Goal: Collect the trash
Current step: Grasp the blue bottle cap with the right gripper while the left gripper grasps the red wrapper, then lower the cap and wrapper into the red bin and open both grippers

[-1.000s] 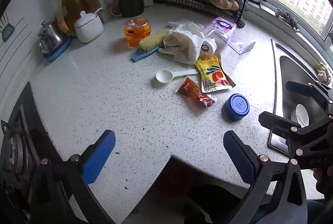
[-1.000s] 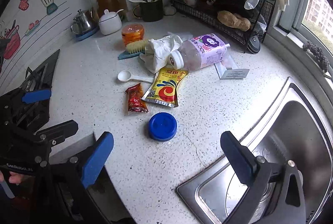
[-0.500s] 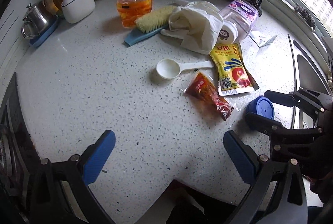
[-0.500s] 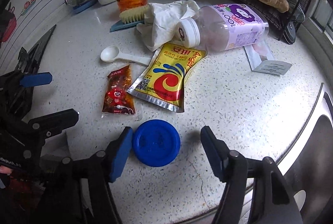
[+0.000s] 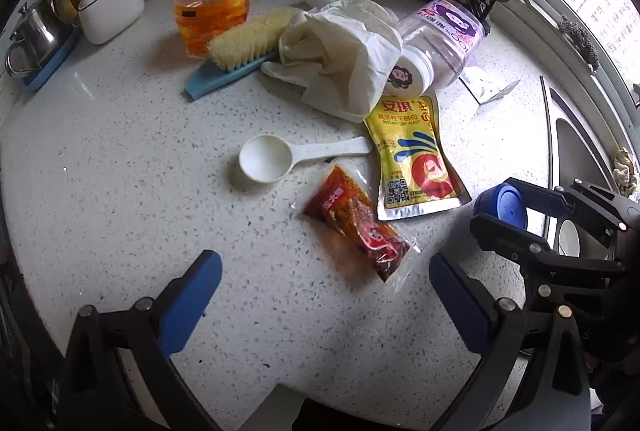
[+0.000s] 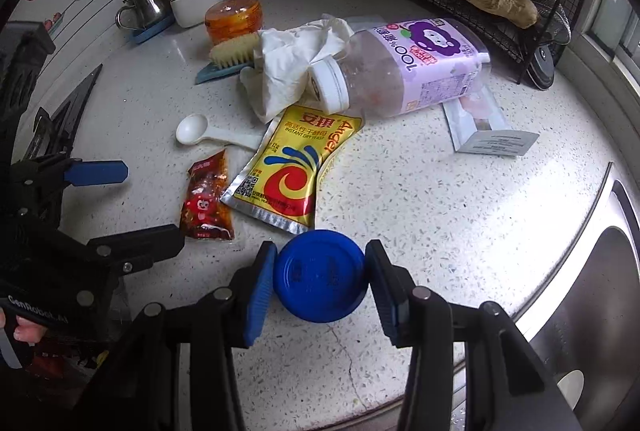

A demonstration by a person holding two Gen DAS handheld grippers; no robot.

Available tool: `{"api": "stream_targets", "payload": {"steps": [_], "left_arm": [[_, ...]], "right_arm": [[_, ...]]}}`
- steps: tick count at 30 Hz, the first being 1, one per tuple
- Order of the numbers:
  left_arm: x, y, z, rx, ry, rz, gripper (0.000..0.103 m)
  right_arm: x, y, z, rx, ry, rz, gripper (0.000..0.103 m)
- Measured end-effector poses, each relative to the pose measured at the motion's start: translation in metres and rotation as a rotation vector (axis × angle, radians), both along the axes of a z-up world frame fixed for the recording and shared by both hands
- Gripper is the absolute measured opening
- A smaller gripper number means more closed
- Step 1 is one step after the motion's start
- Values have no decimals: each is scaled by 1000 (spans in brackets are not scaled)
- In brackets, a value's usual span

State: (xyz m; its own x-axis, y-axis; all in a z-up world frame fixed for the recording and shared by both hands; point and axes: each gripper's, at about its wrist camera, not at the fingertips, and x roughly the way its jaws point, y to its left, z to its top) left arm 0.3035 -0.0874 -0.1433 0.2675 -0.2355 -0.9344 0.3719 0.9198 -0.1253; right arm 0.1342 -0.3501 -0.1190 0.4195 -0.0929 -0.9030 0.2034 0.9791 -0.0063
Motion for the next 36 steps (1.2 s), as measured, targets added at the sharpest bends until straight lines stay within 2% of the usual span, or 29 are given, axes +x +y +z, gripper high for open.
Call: {"api": "stream_targets", "payload": {"steps": [8,10,13,15,16,17,21,26,36], "left_arm": [[16,-24,-14,47,14,-4,85],[17,-28,-17,69,13,3,83],[15,-31,-16,77,-2,-6,67],[13,-35,-15,86,-14,-15,46],[12,-36,-14,85,-17,-21,41],[10,-38,-13,82,-19,-26,30],[1,-43,-10,72,-33,-39,19],[-15,-38,-7,54,-45,-36,12],[-59,-16,3,27,-78,-29,10]], "right_arm": [[-8,-18,2,8,6,-27,43],[-9,-22,4,8,4,-33,43],[-6,-22,4,16,3,-40,43],[-5,-23,4,22,3,-43,43],[-4,-22,3,26,4,-45,43],[-5,-21,2,32,4,-48,43],[-8,-19,1,54,6,-59,43],[-15,-9,4,47,-2,-54,43],[-38,25,14,45,-29,-47,43]]}}
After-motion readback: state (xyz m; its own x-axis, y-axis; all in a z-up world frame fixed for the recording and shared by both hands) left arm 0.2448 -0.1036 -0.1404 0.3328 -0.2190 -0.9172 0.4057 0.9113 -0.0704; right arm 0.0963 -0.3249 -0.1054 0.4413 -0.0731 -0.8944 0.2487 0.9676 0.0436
